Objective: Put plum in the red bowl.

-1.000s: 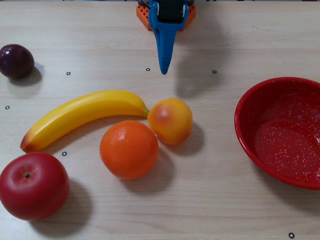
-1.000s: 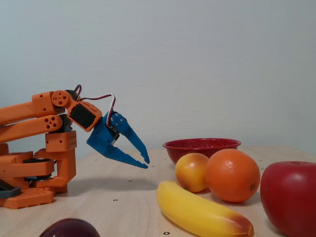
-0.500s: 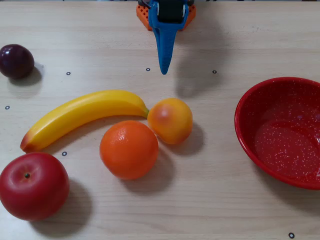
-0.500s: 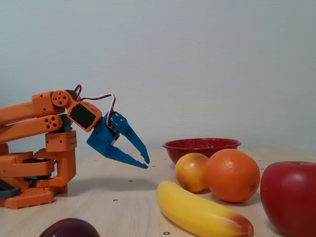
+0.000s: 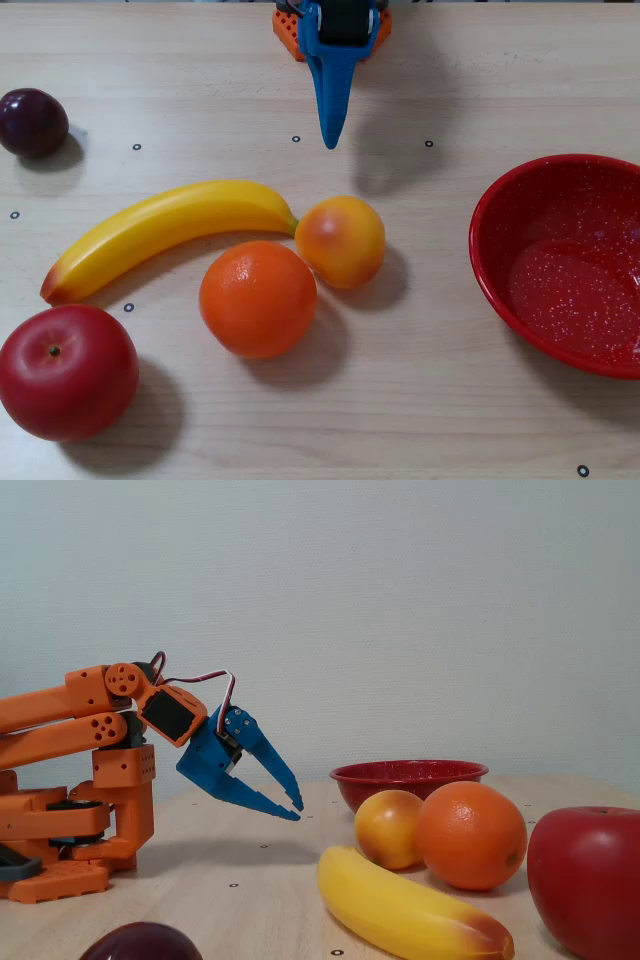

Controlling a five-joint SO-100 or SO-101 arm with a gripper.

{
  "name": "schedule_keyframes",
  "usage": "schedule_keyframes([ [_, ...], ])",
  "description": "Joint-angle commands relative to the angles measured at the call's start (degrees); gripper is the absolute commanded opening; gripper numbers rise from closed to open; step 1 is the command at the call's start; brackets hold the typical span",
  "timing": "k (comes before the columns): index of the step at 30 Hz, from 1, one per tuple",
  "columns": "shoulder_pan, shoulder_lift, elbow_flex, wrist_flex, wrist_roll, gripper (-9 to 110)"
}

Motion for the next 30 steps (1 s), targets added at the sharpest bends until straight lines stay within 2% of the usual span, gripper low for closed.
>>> schedule_keyframes([
  [1,-0.4,0.0,1.6,-2.4,-1.8,0],
  [8,1.0,-5.9,-5.0,-2.4,-2.5,0],
  [19,5.7,-17.6,-17.9,-2.8,-9.9,0],
  [25,10.8,-24.6,-28.7,-2.6,-12.9,0],
  [30,16.0,-29.8,-34.9,-2.8,-19.6,0],
])
